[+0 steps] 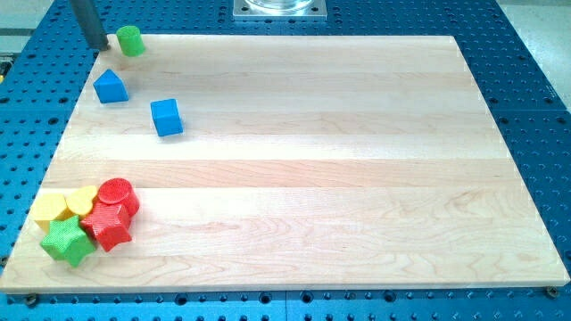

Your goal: Slide your hand towards the blue triangle

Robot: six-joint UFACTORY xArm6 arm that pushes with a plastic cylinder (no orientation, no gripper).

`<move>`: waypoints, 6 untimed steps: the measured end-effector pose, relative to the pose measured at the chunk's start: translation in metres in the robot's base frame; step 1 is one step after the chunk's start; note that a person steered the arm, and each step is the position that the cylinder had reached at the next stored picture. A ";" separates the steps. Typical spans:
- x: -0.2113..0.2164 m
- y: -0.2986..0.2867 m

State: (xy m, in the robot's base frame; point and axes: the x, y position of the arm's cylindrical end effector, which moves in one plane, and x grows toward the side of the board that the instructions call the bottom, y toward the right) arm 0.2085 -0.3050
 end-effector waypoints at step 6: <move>0.232 0.039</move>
